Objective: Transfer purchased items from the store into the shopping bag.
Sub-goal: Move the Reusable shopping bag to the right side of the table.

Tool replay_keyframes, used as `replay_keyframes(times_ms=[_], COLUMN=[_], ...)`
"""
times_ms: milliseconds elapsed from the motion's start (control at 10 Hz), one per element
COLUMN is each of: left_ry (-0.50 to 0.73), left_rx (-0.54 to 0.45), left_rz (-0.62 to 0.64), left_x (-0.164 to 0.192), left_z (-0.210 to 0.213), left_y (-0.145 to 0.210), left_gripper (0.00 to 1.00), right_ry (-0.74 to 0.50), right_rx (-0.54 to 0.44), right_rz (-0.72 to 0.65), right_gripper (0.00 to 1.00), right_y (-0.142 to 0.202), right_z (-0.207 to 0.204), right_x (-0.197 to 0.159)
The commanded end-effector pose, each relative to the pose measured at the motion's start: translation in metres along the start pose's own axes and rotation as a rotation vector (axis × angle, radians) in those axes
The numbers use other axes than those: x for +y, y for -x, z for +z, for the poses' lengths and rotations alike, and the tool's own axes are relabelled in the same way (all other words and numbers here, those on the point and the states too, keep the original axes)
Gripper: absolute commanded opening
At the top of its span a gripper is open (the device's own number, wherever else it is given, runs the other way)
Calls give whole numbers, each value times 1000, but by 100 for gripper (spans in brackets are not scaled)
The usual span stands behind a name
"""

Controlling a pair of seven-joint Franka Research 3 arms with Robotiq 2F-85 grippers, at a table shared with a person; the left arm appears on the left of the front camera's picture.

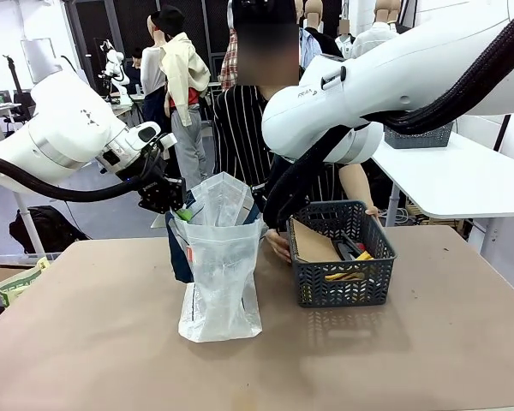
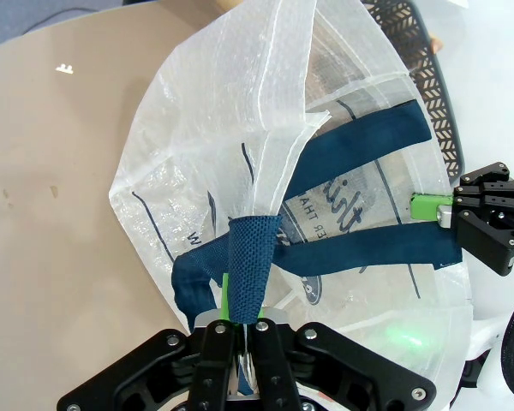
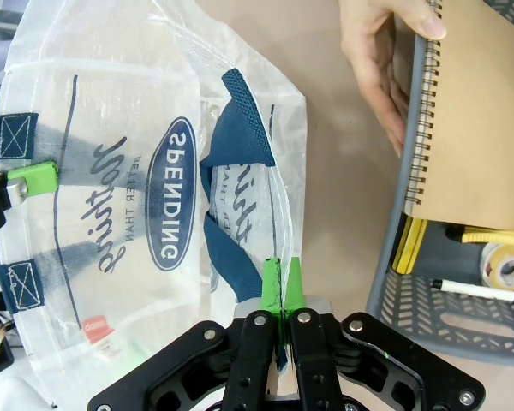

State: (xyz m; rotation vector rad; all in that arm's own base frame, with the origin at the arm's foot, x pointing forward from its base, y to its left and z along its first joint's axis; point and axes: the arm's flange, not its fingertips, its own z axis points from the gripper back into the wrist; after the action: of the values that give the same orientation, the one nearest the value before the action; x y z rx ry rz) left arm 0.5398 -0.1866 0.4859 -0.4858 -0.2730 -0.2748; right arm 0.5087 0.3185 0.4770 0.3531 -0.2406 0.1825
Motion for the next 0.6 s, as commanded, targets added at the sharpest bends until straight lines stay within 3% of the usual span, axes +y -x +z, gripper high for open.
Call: replay_keyframes(times_ms=[0,500], left_ry=[-5,-5], left_rx=[10,10], left_rz=[3,3], left_x=[0,0], left_z=[1,1], left_y=[-1,-1], left_gripper=[0,0], right_ry=[-11,-11], right_rx=[1,1], right_rz=[-9,-9], right_gripper=[0,0], right_y=[0,0], right_z=[0,0], right_x=[0,0])
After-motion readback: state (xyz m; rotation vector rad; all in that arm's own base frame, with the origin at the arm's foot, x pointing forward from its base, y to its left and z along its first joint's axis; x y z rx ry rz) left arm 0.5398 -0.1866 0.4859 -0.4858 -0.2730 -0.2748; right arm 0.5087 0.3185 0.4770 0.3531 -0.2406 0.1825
